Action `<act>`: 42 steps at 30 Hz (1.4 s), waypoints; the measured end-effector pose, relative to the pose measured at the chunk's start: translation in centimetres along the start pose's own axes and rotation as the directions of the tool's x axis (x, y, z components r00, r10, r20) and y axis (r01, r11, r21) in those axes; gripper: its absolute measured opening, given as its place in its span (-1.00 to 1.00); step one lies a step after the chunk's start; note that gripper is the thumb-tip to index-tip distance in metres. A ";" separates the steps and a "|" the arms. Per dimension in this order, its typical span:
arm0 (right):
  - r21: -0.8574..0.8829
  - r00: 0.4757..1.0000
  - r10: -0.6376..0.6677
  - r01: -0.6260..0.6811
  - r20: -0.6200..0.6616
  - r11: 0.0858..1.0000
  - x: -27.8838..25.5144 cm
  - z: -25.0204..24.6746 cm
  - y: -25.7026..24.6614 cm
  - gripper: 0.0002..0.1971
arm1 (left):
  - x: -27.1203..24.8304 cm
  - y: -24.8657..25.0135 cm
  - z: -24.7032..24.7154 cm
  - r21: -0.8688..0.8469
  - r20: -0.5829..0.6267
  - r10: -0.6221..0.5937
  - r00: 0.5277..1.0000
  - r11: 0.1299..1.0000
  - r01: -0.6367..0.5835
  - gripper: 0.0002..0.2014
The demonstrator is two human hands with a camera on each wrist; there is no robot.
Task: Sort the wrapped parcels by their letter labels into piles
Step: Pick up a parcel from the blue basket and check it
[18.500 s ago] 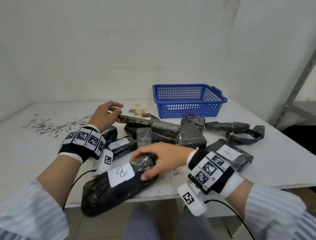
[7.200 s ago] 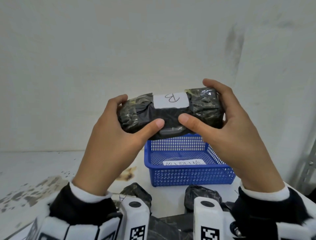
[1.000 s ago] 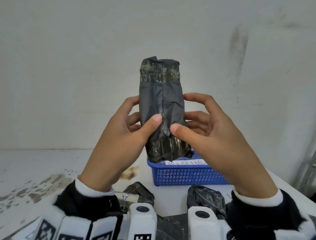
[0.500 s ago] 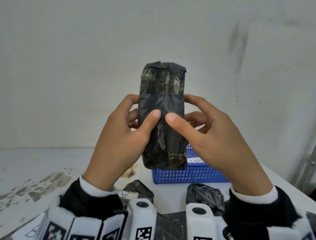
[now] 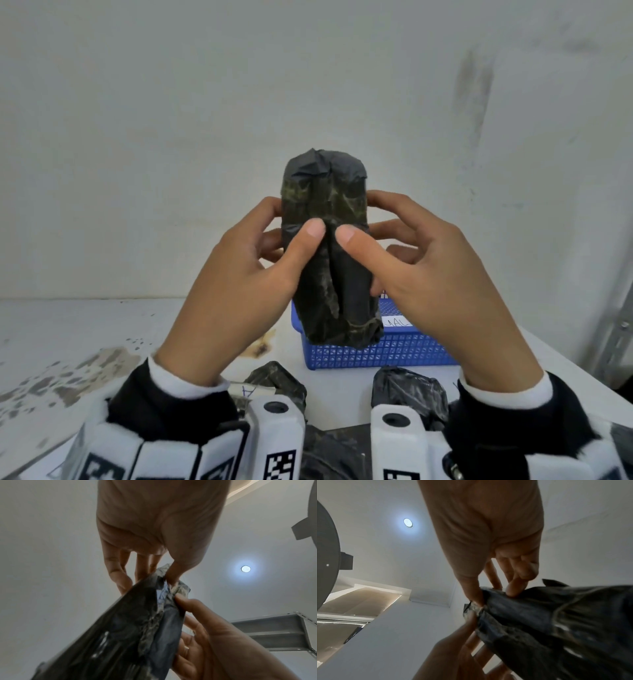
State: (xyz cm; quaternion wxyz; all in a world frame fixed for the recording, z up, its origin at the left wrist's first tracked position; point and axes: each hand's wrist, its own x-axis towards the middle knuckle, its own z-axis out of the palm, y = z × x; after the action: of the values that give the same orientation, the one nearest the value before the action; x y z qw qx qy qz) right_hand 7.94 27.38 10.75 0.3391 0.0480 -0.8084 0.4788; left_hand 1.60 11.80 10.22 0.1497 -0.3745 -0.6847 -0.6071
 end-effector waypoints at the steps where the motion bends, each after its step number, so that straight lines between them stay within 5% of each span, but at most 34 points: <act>1: 0.011 1.000 -0.005 0.005 0.016 1.000 0.0 0.0 0.0 -0.55 | 0.0 0.1 0.0 -0.015 0.001 -0.003 1.000 1.000 0.003 -0.67; 5: -0.006 0.999 -0.024 0.024 0.045 1.000 0.0 0.1 0.0 -0.47 | -0.1 0.1 0.0 0.000 -0.052 0.020 0.998 1.000 -0.020 -0.69; 11: -0.031 0.999 -0.021 0.022 0.028 0.999 0.0 0.0 0.0 -0.60 | -0.1 -0.5 0.4 0.009 -0.052 0.002 0.999 1.000 -0.002 -0.68; 18: 0.137 0.998 -0.008 0.000 0.056 0.991 -0.2 -0.2 -0.7 -0.51 | 0.0 -0.2 0.0 -0.078 0.075 0.061 0.995 0.995 -0.055 -0.72; 22: 0.183 0.997 -0.029 0.015 0.073 0.983 -0.1 -0.2 -0.8 -0.65 | 0.0 0.2 -0.3 -0.206 0.115 0.054 0.992 0.978 -0.030 -0.71; 38: 0.106 0.993 -0.114 0.112 0.008 0.988 -0.3 0.2 -0.6 -0.73 | 0.2 -0.4 -0.1 -0.088 0.100 0.091 0.991 0.993 -0.082 -0.88; 42: 0.125 0.990 -0.131 0.123 0.060 0.985 -0.2 -0.4 -0.1 -0.82 | 0.0 0.1 -0.3 -0.166 0.089 -0.020 0.996 0.985 0.034 -0.65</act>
State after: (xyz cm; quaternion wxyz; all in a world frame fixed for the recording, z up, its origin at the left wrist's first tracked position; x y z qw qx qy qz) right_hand 8.35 27.57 10.87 0.3377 0.1363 -0.7843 0.5023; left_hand 1.58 11.47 10.35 0.0796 -0.4025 -0.6420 -0.6476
